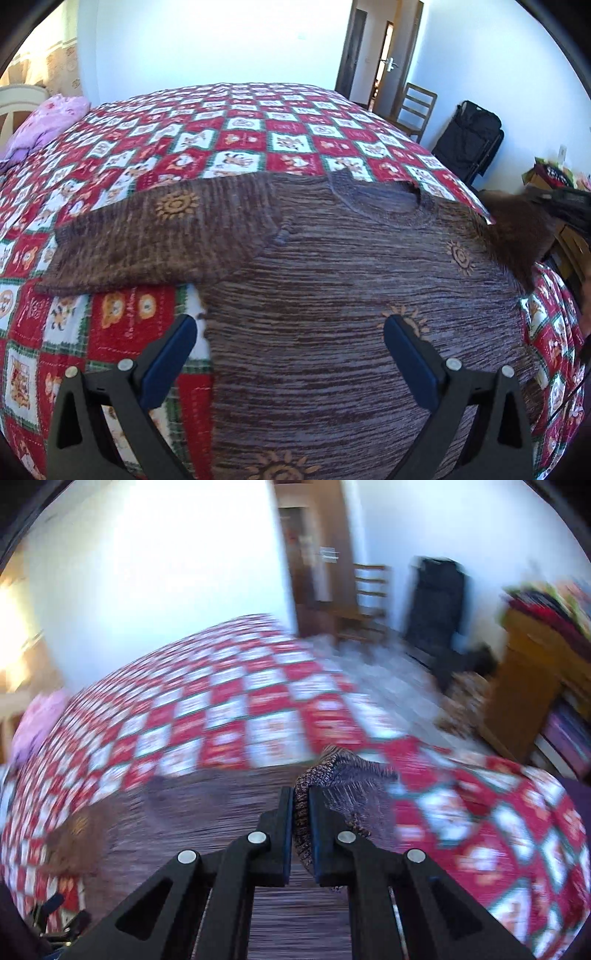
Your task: Fold small clothes
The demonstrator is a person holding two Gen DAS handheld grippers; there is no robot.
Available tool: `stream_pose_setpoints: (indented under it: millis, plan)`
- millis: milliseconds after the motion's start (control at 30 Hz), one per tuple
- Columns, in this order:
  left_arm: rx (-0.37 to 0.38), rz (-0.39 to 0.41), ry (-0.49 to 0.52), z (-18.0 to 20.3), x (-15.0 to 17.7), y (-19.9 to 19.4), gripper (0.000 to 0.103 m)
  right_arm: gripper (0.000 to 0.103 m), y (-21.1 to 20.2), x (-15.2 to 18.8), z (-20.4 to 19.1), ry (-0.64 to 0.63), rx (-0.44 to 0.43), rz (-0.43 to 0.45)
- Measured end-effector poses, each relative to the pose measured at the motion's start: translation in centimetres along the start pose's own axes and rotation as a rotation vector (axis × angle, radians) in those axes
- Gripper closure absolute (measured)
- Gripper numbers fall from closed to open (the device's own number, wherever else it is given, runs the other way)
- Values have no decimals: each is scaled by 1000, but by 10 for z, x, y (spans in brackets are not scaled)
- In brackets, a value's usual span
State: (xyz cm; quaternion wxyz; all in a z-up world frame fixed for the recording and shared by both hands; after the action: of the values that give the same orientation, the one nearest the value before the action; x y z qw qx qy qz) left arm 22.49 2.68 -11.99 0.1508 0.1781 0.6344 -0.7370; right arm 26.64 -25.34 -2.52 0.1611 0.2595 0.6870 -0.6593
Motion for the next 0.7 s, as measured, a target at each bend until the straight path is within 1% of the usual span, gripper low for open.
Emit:
stream_pose_setpoints:
  millis: [67,167,300,333,367,400,433,467,500,567,633,667,700]
  plan:
    - [-8,9,-11,-8,1,-4,0,95,21,10,-47,-72,3,-2]
    - [-26,21,-20,-19,3,-8,0,95,62,42,-106,-144,-18,-44]
    - [-67,31,-35,-36,3,-10,0,95,103,74,-141,-229,3,-82]
    - [-67,31,-39,-38,3,-9,0,95,110,80,-145,-251,24,-87]
    - [-65,29,-45,-40,4,-9,0,92,115,83,-147,-261,46,-90]
    - [-62,25,-52,-42,4,-7,0,83,121,86,-149,-278,52,-103]
    - [-58,22,-55,-42,5,-6,0,75,123,89,-151,-289,28,-111]
    - [-53,15,-56,-41,5,-4,0,55,121,89,-153,-285,-20,-109]
    - [-50,11,-53,-39,6,-2,0,45,115,88,-154,-261,-104,-103]
    - [-52,7,-39,-35,8,-1,0,45,99,83,-149,-194,-227,-79]
    - [-70,6,-19,-34,9,1,0,45,78,75,-136,-115,-310,-20]
    - [-77,7,-15,-35,10,1,0,45,66,70,-118,-54,-314,33]
    - [-86,8,-16,-37,10,2,0,45,62,69,-105,-20,-274,43]
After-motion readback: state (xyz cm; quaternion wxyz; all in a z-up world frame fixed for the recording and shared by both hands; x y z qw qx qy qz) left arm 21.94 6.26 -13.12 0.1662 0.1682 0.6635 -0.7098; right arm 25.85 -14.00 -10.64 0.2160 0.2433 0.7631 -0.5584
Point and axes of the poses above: each gripper's, at about its wrist camera, not at the fingertips, and y roughly the way its jaws point, z to its right, x to its underside, the point moved 9 cm from there along y, roughly the way its jaws point, and after that the axes turned 13 degrees about -z, right-handed, at the moved point
